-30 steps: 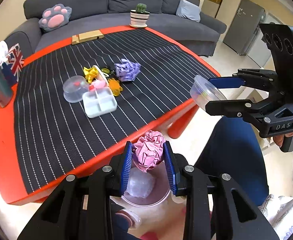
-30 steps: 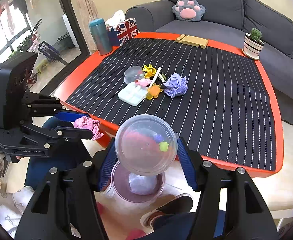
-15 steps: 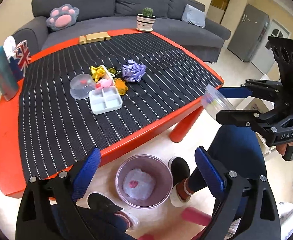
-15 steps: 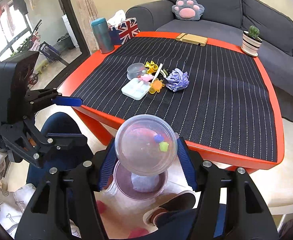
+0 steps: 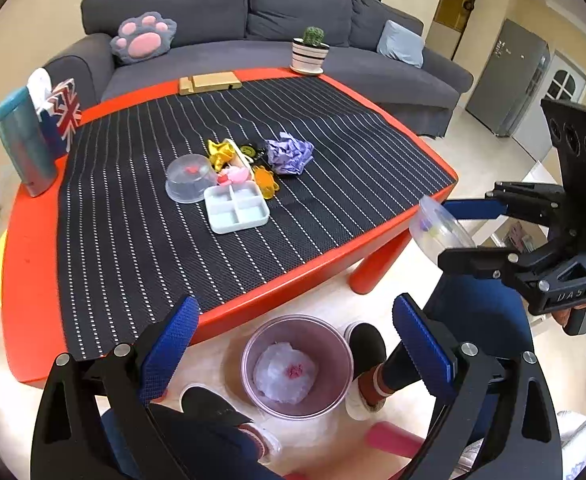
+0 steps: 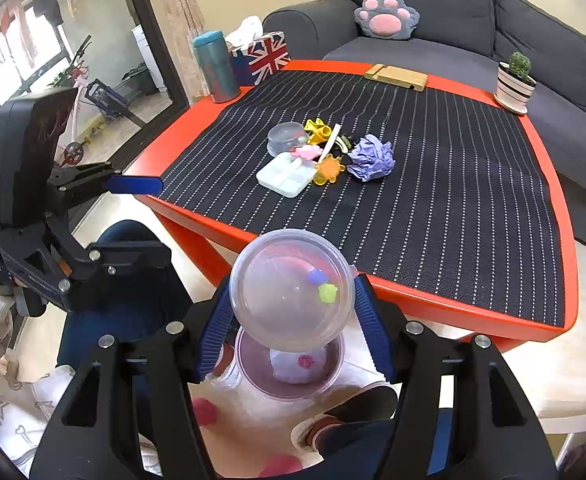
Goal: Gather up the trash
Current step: 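Lower the clear container into the pink bin and open the right tool, then move the right tool back over the table toward the purple paper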
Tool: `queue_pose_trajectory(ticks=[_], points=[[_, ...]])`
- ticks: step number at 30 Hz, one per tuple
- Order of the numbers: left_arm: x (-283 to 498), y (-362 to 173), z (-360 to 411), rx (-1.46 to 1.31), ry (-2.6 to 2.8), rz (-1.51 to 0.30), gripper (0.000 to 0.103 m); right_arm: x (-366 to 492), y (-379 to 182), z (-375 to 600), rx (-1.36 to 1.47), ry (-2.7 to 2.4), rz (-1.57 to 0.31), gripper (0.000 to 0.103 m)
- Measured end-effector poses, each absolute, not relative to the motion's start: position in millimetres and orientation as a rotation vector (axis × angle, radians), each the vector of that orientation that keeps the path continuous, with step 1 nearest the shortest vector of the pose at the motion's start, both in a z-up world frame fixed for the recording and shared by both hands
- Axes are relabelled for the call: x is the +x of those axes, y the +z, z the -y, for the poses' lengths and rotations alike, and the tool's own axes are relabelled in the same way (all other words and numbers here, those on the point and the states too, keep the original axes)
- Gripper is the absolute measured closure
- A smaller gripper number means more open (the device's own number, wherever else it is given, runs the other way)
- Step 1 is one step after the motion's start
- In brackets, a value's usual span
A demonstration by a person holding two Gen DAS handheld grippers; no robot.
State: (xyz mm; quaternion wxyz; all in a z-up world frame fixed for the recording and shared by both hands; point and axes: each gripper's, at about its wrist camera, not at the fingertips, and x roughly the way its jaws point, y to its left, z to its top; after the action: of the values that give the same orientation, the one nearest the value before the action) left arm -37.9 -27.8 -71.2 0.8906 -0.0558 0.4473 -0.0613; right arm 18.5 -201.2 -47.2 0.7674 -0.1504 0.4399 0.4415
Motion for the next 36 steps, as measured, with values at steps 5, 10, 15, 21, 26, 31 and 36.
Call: queue_pose_trajectory(ticks=[5,10,15,21,26,31,36], points=[[-44.7,-63.8,17.6,-0.123,-0.1,-0.912,0.009,11.3,-46.2,195.1,-0.331,0.988,-0.954,0.043],[-51.7,-60.4,7.4,-0.136,-0.077,-0.9,0.009,5.5,-46.1,186.3,-0.337,1.023,-0.956,0.043],[-56.7,-59.3,0.4,-0.142,-0.063,-0.893,0.009,0.6,-45.9,178.4,-0.347,1.052,-0.952,0.013],[-58.4,-60.0,0.0,-0.141,-0.068,-0.898,0.009,5.2,-48.6,178.5,-0.344,1.01,-0.958,0.008],[-55.6,-60.8,3.4,-0.139,-0.082,-0.903,0.009,9.9,-47.5,183.2,-0.331,0.988,-0.958,0.008],[-53.9,-61.1,6.5,-0.135,-0.09,-0.906,0.009,12.1,-46.1,188.1,-0.32,0.977,-0.958,0.008],[-52.0,-59.9,8.2,-0.131,-0.094,-0.908,0.009,15.0,-45.3,190.3,-0.311,0.97,-0.955,0.008]])
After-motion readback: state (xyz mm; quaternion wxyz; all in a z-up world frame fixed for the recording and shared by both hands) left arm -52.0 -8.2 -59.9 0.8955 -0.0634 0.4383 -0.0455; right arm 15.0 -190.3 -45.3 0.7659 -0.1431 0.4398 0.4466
